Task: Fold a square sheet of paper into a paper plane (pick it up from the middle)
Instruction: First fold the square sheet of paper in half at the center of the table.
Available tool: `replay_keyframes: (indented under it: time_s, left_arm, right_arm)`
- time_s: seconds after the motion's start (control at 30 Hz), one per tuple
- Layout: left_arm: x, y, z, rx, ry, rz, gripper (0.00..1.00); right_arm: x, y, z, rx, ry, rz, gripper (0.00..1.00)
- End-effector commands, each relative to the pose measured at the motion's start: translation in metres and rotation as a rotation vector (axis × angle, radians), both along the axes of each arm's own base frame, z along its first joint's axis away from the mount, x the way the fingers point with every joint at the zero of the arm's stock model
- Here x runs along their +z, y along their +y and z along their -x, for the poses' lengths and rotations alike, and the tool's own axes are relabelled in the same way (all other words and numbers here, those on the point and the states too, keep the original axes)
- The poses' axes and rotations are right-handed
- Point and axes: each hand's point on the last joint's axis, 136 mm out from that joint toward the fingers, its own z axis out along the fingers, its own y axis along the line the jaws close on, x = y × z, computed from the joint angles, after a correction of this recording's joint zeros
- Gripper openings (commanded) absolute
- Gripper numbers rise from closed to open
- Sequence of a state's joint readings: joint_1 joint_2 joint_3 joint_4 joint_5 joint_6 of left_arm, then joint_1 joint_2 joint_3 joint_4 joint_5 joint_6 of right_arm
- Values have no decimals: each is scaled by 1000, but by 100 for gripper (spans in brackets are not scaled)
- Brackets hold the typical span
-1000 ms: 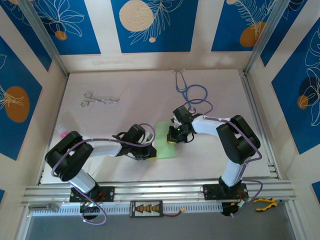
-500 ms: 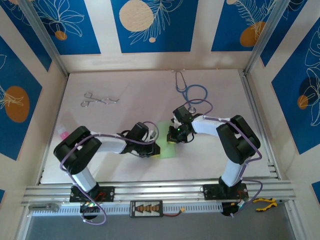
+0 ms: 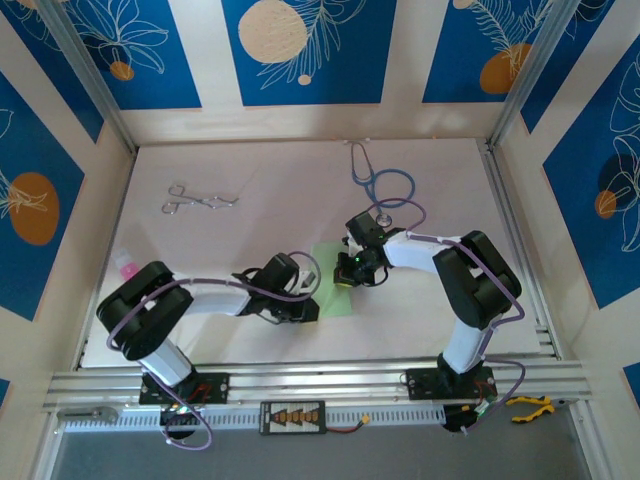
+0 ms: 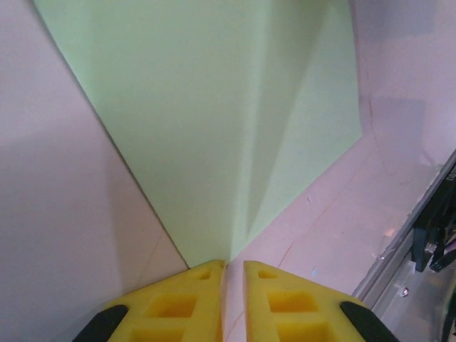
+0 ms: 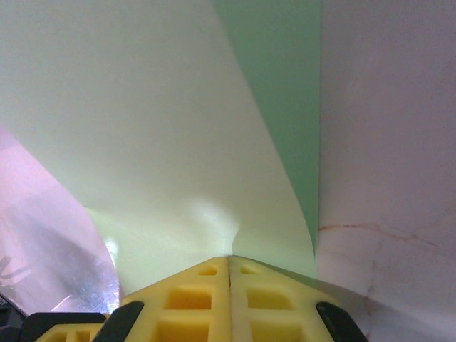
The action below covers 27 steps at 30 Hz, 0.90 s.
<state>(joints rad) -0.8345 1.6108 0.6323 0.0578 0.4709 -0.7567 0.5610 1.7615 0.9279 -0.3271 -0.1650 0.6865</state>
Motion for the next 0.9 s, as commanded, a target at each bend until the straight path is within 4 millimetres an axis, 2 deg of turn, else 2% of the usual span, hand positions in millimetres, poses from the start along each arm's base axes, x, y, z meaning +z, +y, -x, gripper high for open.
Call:
replay_keyframes:
  time_s: [0.0, 0.1, 0.23, 0.33, 0.57, 0.7, 0.87]
  left_arm:
    - [-14, 22, 24, -43, 50, -138, 15]
    - [5, 18, 13, -5, -7, -93, 15]
    - [40, 9, -14, 64, -97, 6, 15]
    - [49, 6, -40, 111, -97, 66, 16]
    - [48, -6, -99, 165, -80, 147, 15]
    - [44, -10, -114, 161, -76, 158, 15]
    - [28, -1, -124, 188, -64, 133, 15]
  right_arm:
    - [-36, -37, 35, -25, 126, 183, 0]
    - [-35, -38, 35, -23, 125, 185, 0]
    - [-33, -36, 35, -14, 122, 180, 0]
    - [-32, -35, 34, -13, 120, 174, 0]
    - [-32, -32, 34, -4, 120, 163, 0]
    - [-34, -32, 35, 2, 126, 163, 0]
    - [-34, -31, 36, 7, 130, 159, 0]
